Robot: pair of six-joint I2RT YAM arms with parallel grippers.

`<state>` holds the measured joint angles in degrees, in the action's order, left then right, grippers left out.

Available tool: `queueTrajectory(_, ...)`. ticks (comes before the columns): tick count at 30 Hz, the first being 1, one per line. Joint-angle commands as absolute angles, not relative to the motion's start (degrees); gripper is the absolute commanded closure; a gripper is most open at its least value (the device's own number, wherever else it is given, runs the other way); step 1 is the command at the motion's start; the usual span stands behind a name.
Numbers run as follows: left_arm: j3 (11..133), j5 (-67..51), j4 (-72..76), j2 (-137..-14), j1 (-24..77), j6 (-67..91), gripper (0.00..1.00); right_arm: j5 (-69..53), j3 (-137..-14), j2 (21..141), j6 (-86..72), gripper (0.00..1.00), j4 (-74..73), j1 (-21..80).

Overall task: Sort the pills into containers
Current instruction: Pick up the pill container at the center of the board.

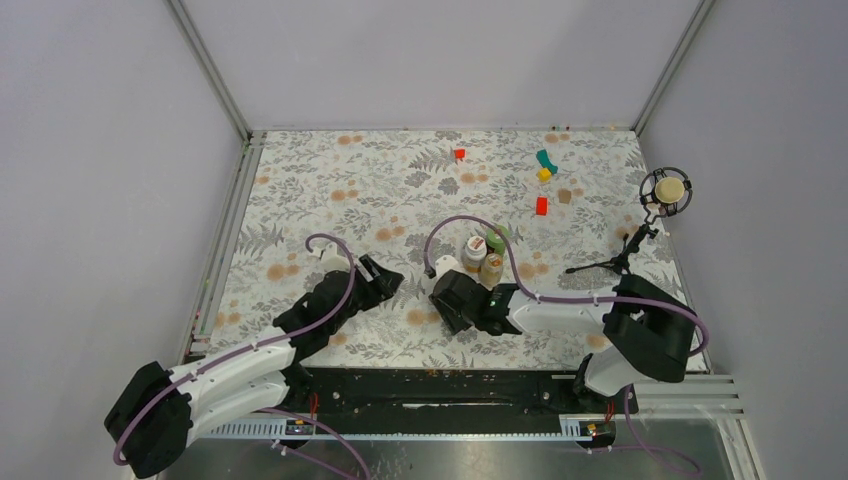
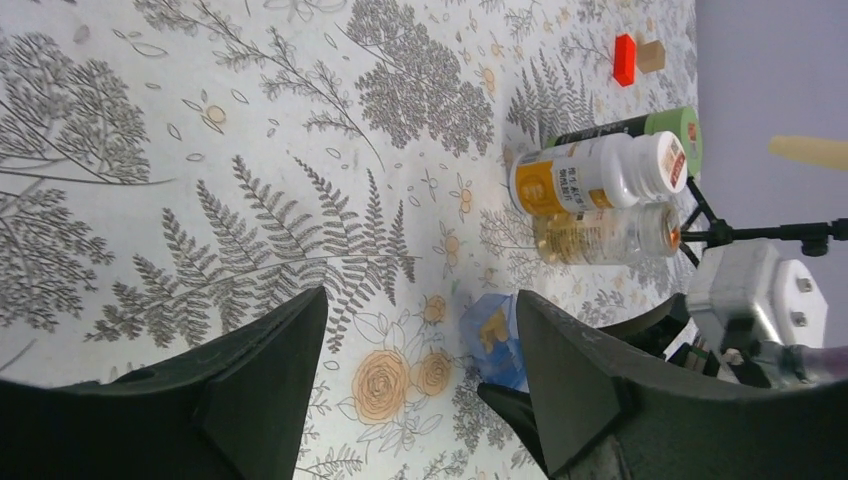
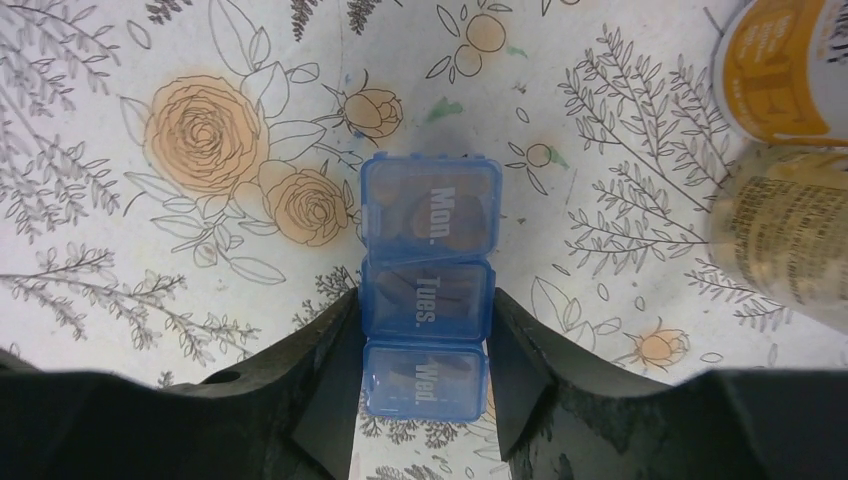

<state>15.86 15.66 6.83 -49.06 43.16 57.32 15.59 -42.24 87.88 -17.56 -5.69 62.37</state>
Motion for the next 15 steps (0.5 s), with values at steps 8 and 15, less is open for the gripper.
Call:
queueTrajectory(8,11.42,-4.93,31.59,-54.92,42.95,67.44,0.19,6.52,-48.75,75.56,-10.58,0.59,-16.23,62.85)
queueTrajectory(15,10.75,-10.43,44.02,-59.32,43.28,69.39,0.13,4.32,-53.64,73.95,-11.12,0.60,-22.31,62.85)
